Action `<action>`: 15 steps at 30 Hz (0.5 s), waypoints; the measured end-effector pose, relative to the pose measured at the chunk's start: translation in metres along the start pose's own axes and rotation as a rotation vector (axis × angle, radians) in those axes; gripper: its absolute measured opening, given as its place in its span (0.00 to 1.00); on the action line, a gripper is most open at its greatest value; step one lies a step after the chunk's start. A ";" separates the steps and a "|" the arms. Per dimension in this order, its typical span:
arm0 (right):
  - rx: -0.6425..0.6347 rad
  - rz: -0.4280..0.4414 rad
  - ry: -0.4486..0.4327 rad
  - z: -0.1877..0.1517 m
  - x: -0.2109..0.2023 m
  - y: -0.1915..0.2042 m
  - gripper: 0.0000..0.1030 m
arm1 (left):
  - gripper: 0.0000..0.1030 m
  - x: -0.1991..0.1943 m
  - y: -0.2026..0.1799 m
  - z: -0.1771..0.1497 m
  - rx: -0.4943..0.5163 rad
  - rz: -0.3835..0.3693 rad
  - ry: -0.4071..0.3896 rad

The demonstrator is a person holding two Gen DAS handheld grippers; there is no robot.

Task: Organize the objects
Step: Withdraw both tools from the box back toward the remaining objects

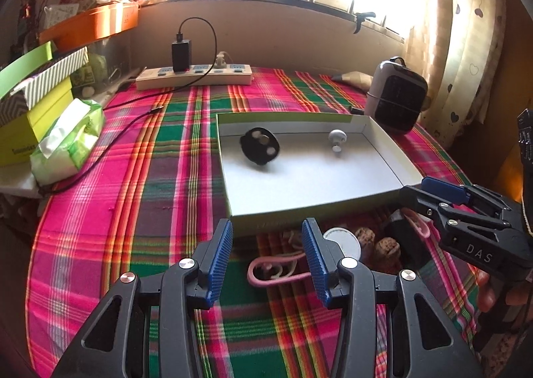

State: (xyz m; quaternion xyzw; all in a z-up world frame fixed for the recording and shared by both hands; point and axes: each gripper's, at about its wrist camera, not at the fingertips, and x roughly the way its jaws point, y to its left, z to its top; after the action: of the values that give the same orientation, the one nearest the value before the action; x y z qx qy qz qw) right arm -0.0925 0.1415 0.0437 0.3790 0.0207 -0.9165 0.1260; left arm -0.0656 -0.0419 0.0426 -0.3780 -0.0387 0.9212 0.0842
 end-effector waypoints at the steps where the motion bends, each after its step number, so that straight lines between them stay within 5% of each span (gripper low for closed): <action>1: -0.001 0.003 -0.002 -0.003 -0.001 0.000 0.48 | 0.41 -0.003 0.000 -0.002 0.004 -0.007 -0.005; 15: 0.018 0.001 0.007 -0.037 -0.015 -0.014 0.48 | 0.41 -0.005 0.004 -0.032 0.046 -0.030 0.029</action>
State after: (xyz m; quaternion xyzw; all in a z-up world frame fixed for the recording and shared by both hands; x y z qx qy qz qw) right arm -0.0604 0.1632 0.0275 0.3833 0.0127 -0.9153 0.1232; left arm -0.0404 -0.0466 0.0226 -0.3886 -0.0218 0.9148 0.1075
